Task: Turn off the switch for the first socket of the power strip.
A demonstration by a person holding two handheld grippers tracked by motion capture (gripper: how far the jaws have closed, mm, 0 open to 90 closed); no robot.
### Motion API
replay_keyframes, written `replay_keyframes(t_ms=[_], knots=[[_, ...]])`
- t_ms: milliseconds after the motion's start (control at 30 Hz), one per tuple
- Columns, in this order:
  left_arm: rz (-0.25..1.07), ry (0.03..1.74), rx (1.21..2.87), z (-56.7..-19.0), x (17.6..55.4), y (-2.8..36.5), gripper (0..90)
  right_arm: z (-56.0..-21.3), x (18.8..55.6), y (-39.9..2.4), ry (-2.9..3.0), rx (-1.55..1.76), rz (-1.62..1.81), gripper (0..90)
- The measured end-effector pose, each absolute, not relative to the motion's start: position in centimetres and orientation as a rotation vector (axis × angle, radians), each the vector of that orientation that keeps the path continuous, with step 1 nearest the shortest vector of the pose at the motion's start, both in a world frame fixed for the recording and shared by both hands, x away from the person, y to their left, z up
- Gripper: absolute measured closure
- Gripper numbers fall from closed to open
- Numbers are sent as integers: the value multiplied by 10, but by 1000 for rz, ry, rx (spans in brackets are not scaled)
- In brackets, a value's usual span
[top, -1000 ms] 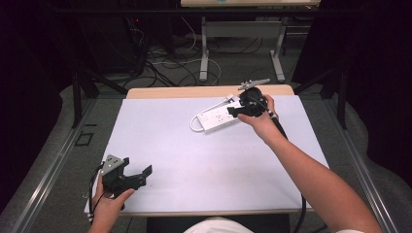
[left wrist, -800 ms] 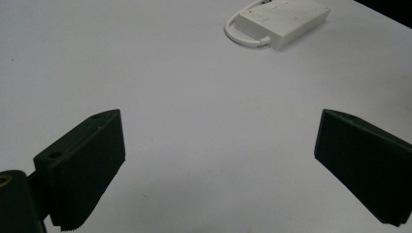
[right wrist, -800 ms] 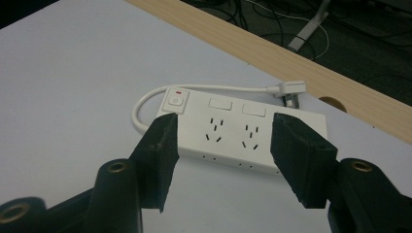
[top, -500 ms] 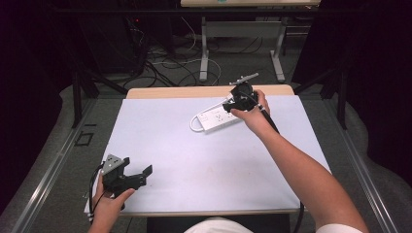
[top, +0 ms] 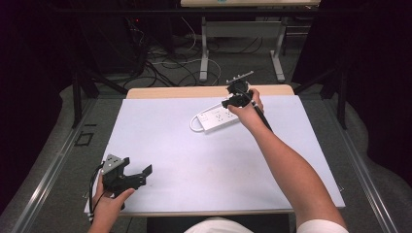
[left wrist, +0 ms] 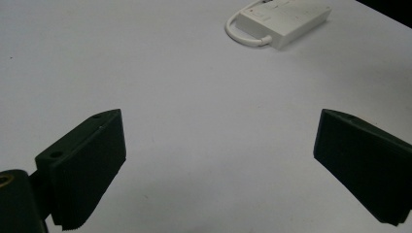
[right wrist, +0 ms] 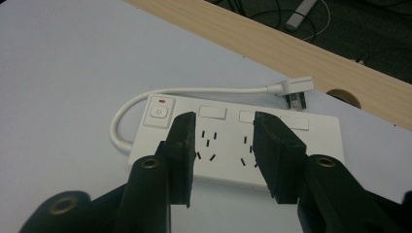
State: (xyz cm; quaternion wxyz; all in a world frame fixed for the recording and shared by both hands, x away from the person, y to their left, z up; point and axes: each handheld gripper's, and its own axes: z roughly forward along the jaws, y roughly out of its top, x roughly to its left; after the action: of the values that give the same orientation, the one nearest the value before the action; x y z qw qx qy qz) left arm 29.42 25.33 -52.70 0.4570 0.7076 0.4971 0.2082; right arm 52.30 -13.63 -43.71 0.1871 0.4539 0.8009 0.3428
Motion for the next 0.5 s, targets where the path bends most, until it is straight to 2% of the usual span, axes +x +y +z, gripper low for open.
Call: replay_keyframes(t_ms=[500], knots=[[509,1231,1742,-527,296,253,50,-452,545,-140,2202,1330,983,788]])
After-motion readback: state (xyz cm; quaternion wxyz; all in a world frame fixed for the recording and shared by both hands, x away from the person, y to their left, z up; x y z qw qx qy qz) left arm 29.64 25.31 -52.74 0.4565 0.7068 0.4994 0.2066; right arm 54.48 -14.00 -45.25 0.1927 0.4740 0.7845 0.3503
